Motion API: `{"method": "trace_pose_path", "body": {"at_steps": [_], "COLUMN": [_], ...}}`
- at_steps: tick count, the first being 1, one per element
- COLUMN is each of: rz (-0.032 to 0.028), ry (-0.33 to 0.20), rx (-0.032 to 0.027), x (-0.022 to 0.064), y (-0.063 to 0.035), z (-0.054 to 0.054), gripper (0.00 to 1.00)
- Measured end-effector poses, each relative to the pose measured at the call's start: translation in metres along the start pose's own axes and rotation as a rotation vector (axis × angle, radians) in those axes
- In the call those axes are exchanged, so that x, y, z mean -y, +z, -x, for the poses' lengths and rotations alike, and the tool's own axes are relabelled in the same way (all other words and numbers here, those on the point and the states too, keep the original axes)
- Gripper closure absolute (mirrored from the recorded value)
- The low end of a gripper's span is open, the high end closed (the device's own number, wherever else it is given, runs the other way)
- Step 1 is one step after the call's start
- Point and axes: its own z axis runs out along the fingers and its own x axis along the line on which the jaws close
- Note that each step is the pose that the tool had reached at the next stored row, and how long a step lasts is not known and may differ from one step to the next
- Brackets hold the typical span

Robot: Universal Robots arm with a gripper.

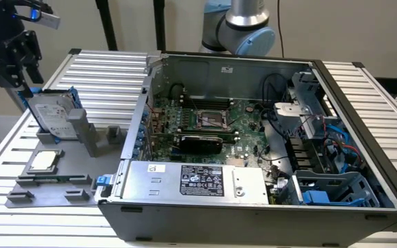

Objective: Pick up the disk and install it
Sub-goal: 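Pick up the disk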

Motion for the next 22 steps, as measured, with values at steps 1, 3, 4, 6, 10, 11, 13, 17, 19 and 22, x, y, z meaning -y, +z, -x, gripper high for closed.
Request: {"method": "trace_pose_path", "body": {"at_steps": [1,3,4,6,10,11,13,17,19,22], "rz": [0.0000,0.0000,-0.0002,-0.0002,-0.0002,-0.0002,-0.0001,-0.0004,-0.0007,-0.0009], "ry": [0.000,0.000,0.000,0.000,0.000,0.000,0.000,-0.002,-0.005,-0.017], "rx": [0.0000,0.0000,0.0000,0.0000,0.0000,0.0000,0.0000,0.0000,-0.0001,-0.0003], "x": [-0.0001,-0.0002,-0.0003,-0.0005,-0.0009,-0.0010,-0.0011,-0.0011,-0.0010,-0.0010], "y": [0.0019,0.0054,0.0074,0.0109,0.0182,0.0201,0.0238,0.0329,0.0366,0.0419], "z": [0.000,0.000,0.000,0.000,0.000,0.000,0.000,0.000,0.000,0.000], "gripper": [0.00,0.00,0.00,0.00,0.00,0.00,0.00,0.00,0.00,0.00]}}
